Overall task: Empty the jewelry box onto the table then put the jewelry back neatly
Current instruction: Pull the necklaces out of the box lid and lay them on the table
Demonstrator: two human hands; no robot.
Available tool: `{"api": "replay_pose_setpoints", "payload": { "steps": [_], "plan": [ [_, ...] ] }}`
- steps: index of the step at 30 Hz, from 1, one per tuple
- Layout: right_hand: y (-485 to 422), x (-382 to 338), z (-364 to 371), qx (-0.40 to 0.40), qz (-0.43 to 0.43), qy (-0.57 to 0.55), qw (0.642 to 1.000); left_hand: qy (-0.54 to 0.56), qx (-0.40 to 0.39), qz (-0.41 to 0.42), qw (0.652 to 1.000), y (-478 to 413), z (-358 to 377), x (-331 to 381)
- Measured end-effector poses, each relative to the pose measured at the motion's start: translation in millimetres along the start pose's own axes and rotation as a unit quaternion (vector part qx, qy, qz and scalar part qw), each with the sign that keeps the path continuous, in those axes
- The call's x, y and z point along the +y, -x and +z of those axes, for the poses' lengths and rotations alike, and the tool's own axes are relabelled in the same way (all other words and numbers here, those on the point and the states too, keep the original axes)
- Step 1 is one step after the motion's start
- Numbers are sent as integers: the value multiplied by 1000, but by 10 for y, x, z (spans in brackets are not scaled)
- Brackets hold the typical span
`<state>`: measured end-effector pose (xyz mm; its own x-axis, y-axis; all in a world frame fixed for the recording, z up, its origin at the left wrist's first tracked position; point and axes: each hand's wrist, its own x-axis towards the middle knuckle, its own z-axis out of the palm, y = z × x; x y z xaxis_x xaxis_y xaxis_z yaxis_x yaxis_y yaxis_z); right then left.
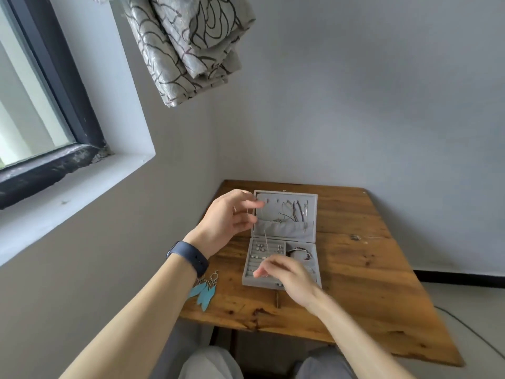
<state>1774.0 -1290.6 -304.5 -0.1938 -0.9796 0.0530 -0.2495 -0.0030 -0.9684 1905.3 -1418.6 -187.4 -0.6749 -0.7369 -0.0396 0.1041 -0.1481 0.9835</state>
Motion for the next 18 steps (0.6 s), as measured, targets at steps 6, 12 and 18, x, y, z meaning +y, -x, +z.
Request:
{"api": "replay_pose_setpoints", "payload": {
  "steps": [6, 12, 18],
  "plan": [
    [482, 448, 163, 66, 97, -77, 990, 116, 90, -55, 988, 104, -269, -308],
    [872, 705, 254, 82, 107, -76, 988, 120, 88, -128, 980, 119, -428, -811],
    [1076, 833, 223, 70, 120, -91, 986, 12, 99, -171, 980, 63, -565, -1162]
  ]
}}
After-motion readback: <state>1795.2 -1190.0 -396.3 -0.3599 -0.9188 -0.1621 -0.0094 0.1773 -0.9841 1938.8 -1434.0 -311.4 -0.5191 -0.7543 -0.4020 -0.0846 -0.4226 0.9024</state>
